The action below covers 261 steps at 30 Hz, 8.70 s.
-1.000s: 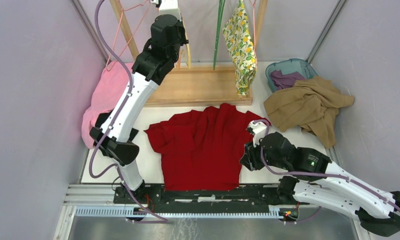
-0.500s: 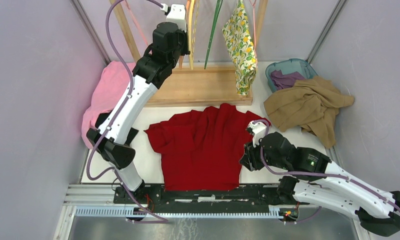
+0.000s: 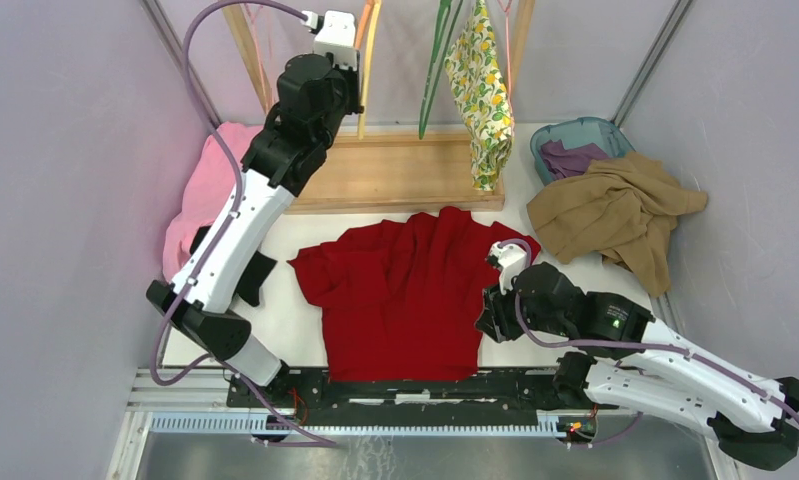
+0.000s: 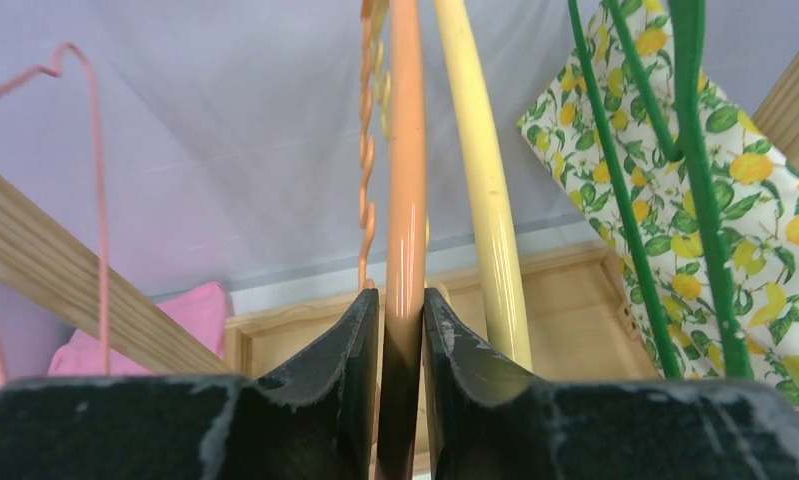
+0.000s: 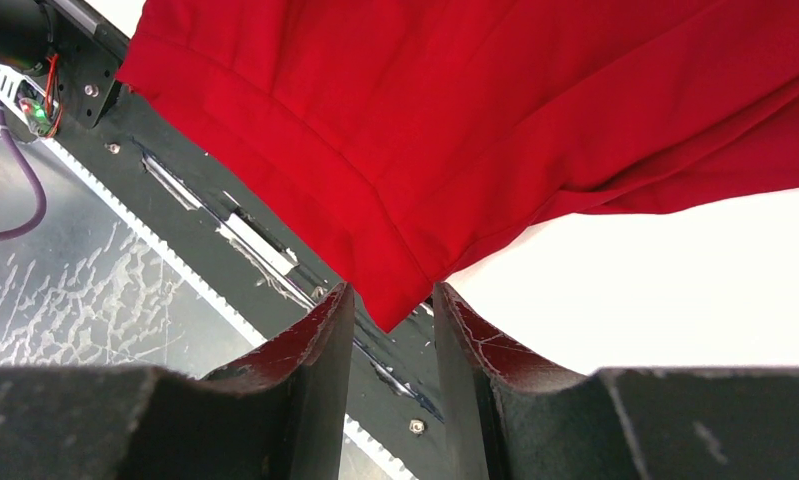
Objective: Place the skirt on the hanger
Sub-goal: Pick up the hanger from the clothesline, then hang the skirt on the hanger.
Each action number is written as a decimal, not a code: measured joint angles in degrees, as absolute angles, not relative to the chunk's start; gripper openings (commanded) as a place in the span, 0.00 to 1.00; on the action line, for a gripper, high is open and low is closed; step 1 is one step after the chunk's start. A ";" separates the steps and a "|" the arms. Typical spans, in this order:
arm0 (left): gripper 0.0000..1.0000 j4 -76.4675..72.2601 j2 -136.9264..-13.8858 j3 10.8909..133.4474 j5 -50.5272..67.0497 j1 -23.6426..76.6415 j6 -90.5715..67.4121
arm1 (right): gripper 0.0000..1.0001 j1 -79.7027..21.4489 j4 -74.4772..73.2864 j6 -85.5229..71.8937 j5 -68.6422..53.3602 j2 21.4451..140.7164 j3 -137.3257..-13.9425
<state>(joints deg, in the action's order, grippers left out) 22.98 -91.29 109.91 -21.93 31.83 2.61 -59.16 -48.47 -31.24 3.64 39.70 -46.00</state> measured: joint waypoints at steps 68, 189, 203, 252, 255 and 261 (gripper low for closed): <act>0.28 9.50 -83.85 95.39 -5.82 25.41 -1.52 | 0.55 -39.72 -25.98 -34.68 -1.54 114.96 -141.84; 0.78 40.36 -60.03 76.31 -3.20 27.22 -17.96 | 0.01 -43.00 -52.73 -27.51 -16.88 35.09 -61.84; 0.73 53.65 -56.80 55.86 -14.31 56.16 -36.49 | 0.01 -43.00 -68.93 -29.61 -22.92 26.61 -63.86; 0.34 61.69 -79.37 42.24 -30.13 89.32 -74.85 | 0.01 -43.00 -74.65 -30.20 -23.09 22.63 -64.79; 0.16 62.22 -79.00 42.28 -31.00 89.34 -75.02 | 0.01 -43.00 -74.63 -30.20 -23.11 22.63 -64.79; 0.08 63.68 -78.26 43.88 -32.23 89.32 -75.16 | 0.01 -43.00 -74.26 -30.26 -24.21 22.46 -64.01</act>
